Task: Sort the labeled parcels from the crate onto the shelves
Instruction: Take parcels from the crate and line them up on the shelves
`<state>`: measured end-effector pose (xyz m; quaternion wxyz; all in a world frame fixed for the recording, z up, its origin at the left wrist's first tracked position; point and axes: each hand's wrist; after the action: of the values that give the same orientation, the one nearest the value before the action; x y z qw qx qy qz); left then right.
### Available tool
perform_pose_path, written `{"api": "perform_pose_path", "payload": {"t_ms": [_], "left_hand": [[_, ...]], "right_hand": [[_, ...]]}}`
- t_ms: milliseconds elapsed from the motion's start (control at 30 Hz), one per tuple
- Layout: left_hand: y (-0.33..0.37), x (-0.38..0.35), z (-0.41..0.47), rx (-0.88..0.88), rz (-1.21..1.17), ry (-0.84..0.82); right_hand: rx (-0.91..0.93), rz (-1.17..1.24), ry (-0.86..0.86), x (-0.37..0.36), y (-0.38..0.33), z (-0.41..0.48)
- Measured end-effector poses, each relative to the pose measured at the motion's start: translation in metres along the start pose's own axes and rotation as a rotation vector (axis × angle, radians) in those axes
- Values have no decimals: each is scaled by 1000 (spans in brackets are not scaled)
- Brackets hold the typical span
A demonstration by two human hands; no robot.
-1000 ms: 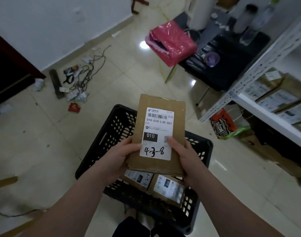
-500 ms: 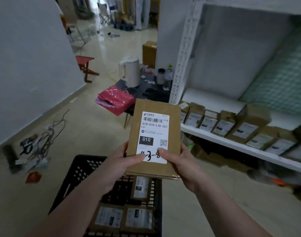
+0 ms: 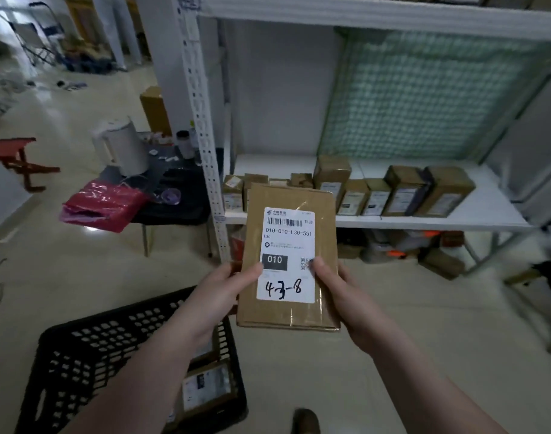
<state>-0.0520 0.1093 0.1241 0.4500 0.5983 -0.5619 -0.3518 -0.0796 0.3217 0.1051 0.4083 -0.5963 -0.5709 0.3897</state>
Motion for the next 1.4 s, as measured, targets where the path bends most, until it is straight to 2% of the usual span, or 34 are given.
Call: {"api": "perform_pose_path", "payload": {"t_ms": [267, 367, 533, 700, 833, 1067, 1400], "left_hand": [[50, -112, 23, -119, 95, -47], [67, -176, 32, -139, 104, -80], [72, -309, 35, -124, 176, -261], [75, -407, 30, -140, 228, -316], [87, -460, 32, -125, 247, -322], [88, -527, 38, -108, 336, -348], [87, -611, 83, -77, 275, -429]], "right_hand": [[79, 73, 37, 121, -22, 1], [109, 77, 130, 181, -31, 9], [117, 91, 299, 302, -53, 22], [126, 109, 411, 395, -61, 24], [104, 178, 444, 438, -58, 27], [108, 145, 530, 493, -40, 37], [92, 58, 508, 570, -37, 75]]}}
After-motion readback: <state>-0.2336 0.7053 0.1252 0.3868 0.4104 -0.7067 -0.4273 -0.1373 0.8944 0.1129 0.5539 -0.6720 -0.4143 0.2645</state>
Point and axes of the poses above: each hand's wrist, its own z-axis towards the middle knuckle, its own x-axis out of the back of the hand, y = z × x, and after that the axes turned 14 degrees about y, right-handed
